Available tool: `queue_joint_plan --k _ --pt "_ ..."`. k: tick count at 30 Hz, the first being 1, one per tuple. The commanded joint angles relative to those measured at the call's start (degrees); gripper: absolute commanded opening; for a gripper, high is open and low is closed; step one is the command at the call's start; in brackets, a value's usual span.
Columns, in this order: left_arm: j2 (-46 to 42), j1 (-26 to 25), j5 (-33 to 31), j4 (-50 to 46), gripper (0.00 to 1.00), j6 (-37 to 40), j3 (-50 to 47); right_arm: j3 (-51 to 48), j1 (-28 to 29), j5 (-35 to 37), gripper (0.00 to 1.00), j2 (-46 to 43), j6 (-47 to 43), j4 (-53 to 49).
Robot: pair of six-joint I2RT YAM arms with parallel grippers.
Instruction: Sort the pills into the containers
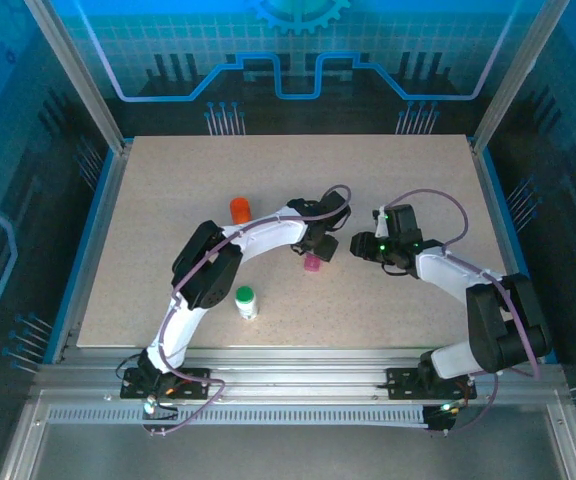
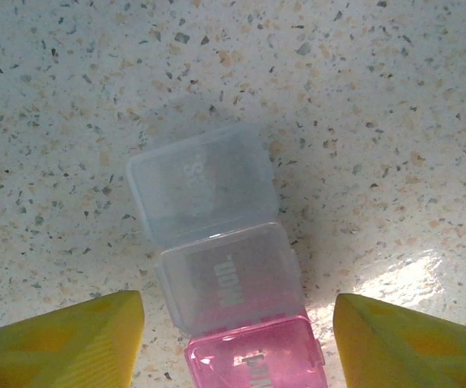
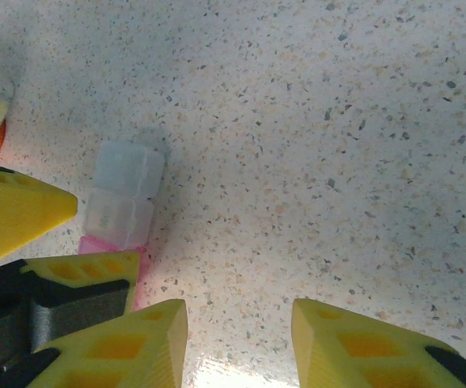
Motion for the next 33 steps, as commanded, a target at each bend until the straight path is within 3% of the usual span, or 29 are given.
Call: queue_joint_plan --k 1,13,22,26,33 --pt "1.9 0.0 0.0 -2.0 0.64 2.7 2.1 -0.6 -1.1 -0.9 0.4 -0.6 0.2 0.9" --pt "2.0 0.0 2.0 -0.6 0.56 9.3 1.1 -0.8 -1.6 -1.1 0.4 -1.2 -0.1 0.7" --pt "0.8 0.0 7.0 2.4 0.36 13.9 -1.8 -1.0 -2.1 -0.6 0.4 -1.7 -0.2 0.6" --pt "-1.4 0.0 9.7 4.6 0.39 15.6 -3.9 -1.2 -2.5 -0.5 0.4 -1.8 -0.2 0.5" --pt "-4.8 0.0 10.8 6.7 0.61 17.5 -6.3 -1.0 -3.1 -0.4 0.41 -1.1 -0.7 0.4"
